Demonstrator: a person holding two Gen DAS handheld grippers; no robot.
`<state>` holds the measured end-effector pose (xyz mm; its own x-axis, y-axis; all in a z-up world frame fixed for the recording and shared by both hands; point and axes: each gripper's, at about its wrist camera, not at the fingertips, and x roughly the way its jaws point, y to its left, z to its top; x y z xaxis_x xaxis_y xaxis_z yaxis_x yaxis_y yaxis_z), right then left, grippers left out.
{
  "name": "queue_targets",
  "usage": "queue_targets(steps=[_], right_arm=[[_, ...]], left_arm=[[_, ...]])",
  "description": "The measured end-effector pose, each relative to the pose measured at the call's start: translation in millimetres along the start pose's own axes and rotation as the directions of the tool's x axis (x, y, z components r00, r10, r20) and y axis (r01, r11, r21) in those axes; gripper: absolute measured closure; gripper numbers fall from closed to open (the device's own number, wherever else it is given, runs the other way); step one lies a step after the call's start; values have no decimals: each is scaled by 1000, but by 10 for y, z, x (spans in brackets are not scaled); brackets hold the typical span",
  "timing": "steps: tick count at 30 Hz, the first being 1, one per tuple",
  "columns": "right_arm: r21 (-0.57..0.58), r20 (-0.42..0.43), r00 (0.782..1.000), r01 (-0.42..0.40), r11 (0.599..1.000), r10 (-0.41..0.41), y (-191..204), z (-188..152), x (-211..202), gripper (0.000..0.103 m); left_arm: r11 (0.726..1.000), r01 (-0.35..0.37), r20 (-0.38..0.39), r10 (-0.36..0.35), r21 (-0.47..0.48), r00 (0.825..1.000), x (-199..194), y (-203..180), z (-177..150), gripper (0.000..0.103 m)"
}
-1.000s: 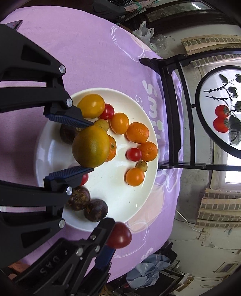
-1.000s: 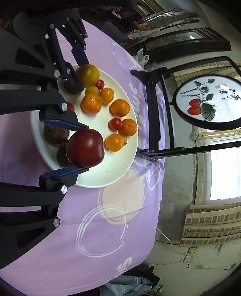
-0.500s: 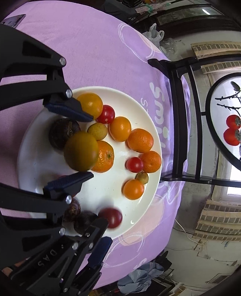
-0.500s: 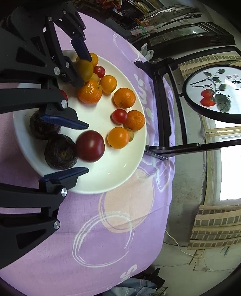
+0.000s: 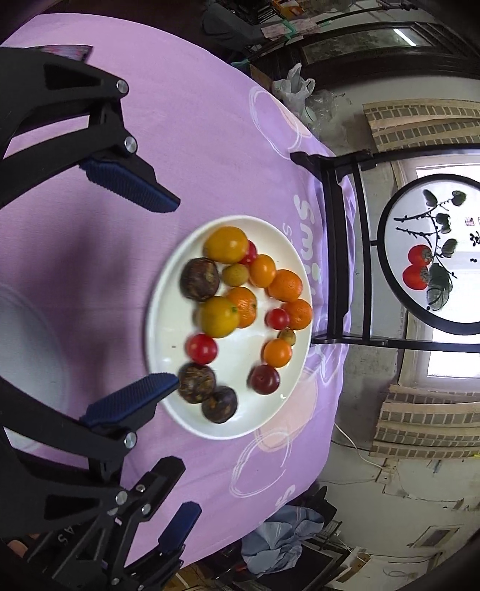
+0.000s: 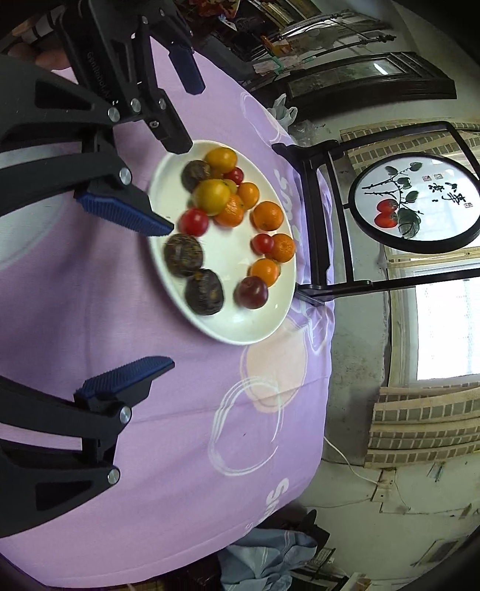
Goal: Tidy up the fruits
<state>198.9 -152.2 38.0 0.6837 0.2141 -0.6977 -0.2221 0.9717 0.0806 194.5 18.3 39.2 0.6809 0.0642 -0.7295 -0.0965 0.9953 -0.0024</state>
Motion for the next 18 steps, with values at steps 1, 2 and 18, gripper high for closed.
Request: queue_targets(steps=[1,2,18], right_arm=[[-8,3,1000,13,1000,-13,8,-77,-76,30],[-16,6,1000,23,1000,-23,17,-142,-133,28],[-21,-20,999,38,999,-38,52,-906,-600,25]], left_arm=[[1000,2,0,-2,3,1000,-61,-3,-90,13],[1000,4,-1,-4,11,1000,-103,-9,-171,13],[1000,18,6,-18,23,1000,-602,11,-946,9]])
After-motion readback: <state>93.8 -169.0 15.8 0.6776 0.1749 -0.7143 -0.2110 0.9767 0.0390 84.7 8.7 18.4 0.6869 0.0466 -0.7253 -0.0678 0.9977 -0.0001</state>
